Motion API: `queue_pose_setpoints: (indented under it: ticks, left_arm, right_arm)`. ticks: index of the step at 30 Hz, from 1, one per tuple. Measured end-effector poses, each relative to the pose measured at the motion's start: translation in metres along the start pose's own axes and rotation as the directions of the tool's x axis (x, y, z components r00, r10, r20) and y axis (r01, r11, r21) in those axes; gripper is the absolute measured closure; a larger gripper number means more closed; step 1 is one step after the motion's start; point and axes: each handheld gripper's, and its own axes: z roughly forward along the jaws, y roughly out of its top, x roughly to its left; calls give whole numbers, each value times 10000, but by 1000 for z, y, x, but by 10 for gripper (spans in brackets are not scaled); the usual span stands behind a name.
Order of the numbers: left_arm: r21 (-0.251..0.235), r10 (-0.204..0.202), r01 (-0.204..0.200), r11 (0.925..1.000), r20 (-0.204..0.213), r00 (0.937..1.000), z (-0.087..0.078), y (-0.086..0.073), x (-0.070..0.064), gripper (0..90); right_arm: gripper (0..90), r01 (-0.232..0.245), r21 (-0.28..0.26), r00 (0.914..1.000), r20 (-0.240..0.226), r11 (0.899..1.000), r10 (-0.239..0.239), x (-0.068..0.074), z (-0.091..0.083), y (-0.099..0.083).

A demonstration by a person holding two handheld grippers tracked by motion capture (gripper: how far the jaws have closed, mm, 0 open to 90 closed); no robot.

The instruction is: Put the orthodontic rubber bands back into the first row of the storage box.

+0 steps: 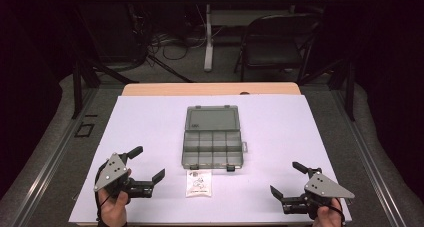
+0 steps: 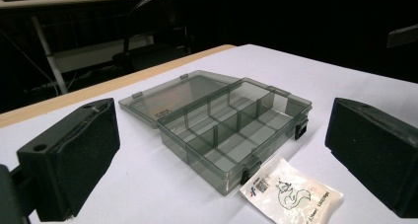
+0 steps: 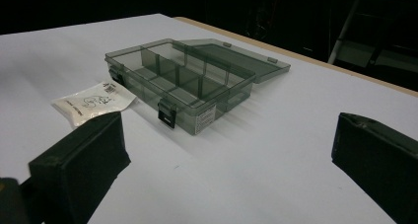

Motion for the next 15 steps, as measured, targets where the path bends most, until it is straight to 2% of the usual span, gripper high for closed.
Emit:
queue_pose_setpoints:
  ticks: [6,9,11,12,15]
  left_arm:
    - [165,-82,78,9998,198,9998,3,1,-3,3]
    - [212,-73,70,9998,143,9999,4,2,-5,4]
    - [375,6,-11,9993,135,9999,6,3,-7,5]
    - [584,-5,-13,9983,306,9995,7,3,-8,5]
    - [787,11,-40,9969,371,9993,11,2,-9,5]
  right_arm:
    - [0,-5,14,10000,-16,10000,5,0,0,0]
    - [0,-5,32,10000,-17,10000,5,0,0,0]
    - [0,18,87,10000,-48,10000,-17,0,-1,0]
    - [0,19,56,10000,-61,10000,-18,1,0,0]
    - [0,21,77,10000,-70,10000,-20,1,-1,1]
